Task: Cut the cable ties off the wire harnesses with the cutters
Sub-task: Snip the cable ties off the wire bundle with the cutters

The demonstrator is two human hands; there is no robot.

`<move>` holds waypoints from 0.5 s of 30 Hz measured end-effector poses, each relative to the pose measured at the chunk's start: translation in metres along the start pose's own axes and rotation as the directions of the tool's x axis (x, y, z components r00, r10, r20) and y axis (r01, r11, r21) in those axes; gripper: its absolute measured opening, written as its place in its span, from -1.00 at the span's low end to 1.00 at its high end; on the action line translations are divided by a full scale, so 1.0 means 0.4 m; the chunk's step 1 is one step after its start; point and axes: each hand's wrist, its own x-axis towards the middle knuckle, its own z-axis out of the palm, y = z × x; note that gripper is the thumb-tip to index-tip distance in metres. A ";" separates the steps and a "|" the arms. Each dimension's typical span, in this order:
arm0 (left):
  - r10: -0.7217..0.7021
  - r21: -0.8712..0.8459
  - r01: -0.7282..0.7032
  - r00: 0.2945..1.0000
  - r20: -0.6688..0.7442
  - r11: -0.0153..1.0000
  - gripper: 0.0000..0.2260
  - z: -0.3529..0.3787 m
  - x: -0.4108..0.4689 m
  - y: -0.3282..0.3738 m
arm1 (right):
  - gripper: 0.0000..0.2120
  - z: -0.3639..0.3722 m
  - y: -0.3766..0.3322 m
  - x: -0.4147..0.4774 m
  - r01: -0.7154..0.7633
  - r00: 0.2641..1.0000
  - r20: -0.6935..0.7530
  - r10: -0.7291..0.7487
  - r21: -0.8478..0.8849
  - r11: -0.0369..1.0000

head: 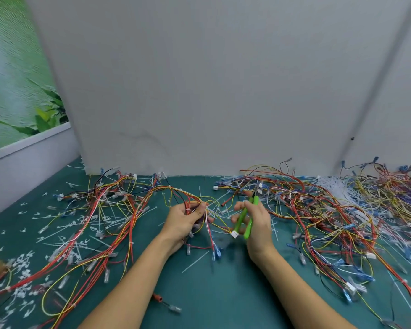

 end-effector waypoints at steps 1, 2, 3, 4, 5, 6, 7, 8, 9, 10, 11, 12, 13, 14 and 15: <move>-0.009 -0.012 0.009 1.000 -0.005 1.000 -0.79 -0.002 0.002 -0.003 | -0.87 -0.003 -0.004 -0.001 0.102 0.995 0.014 -0.101 -0.069 0.992; -0.017 -0.023 0.017 1.000 -0.010 1.000 -0.76 -0.003 0.004 -0.004 | -0.82 -0.006 -0.006 0.000 0.204 0.979 0.034 -0.201 -0.126 0.971; -0.022 -0.030 0.022 1.000 -0.013 0.999 -0.73 -0.004 0.005 -0.006 | -0.73 -0.013 -0.008 0.003 0.285 0.958 0.060 -0.279 -0.174 0.942; -0.024 -0.035 0.024 1.000 -0.014 0.999 -0.72 -0.005 0.005 -0.007 | -0.64 -0.021 -0.010 0.005 0.345 0.939 0.093 -0.332 -0.228 0.911; -0.022 -0.043 0.022 1.000 -0.014 0.999 -0.72 -0.006 0.005 -0.007 | -0.58 -0.031 -0.010 0.008 0.395 0.919 0.136 -0.370 -0.301 0.868; -0.018 -0.051 0.017 1.000 -0.015 0.999 -0.73 -0.006 0.004 -0.007 | -0.54 -0.042 -0.008 0.010 0.438 0.899 0.192 -0.394 -0.402 0.804; -0.011 -0.059 0.010 1.000 -0.019 0.998 -0.76 -0.004 0.003 -0.006 | -0.51 -0.054 0.000 0.010 0.467 0.884 0.260 -0.388 -0.512 0.721; -0.003 -0.068 0.001 1.000 -0.025 0.998 -0.78 -0.002 0.002 -0.005 | -0.47 -0.063 0.010 0.009 0.474 0.880 0.331 -0.340 -0.606 0.638; 0.005 -0.080 -0.008 0.999 -0.035 0.997 -0.81 0.001 0.000 -0.005 | -0.44 -0.068 0.020 0.007 0.464 0.885 0.386 -0.260 -0.679 0.569; 0.012 -0.094 -0.016 0.999 -0.047 0.995 -0.83 0.004 -0.002 -0.004 | -0.42 -0.069 0.028 0.005 0.451 0.888 0.426 -0.174 -0.730 0.514; 0.019 -0.107 -0.026 0.998 -0.061 0.994 -0.84 0.007 -0.003 -0.004 | -0.43 -0.068 0.033 0.004 0.452 0.882 0.460 -0.103 -0.762 0.464; 0.029 -0.122 -0.038 0.997 -0.078 0.992 -0.85 0.010 -0.005 -0.004 | -0.46 -0.067 0.036 0.004 0.466 0.870 0.490 -0.055 -0.780 0.418; 0.039 -0.139 -0.052 0.995 -0.095 0.989 -0.86 0.013 -0.006 -0.004 | -0.48 -0.066 0.036 0.005 0.481 0.860 0.510 -0.031 -0.788 0.385; 0.047 -0.155 -0.063 0.993 -0.106 0.986 -0.88 0.015 -0.007 -0.003 | -0.52 -0.066 0.035 0.006 0.484 0.857 0.515 -0.021 -0.789 0.378; 0.051 -0.169 -0.069 0.993 -0.111 0.983 -0.90 0.018 -0.008 -0.003 | -0.55 -0.068 0.034 0.007 0.473 0.862 0.507 -0.021 -0.787 0.396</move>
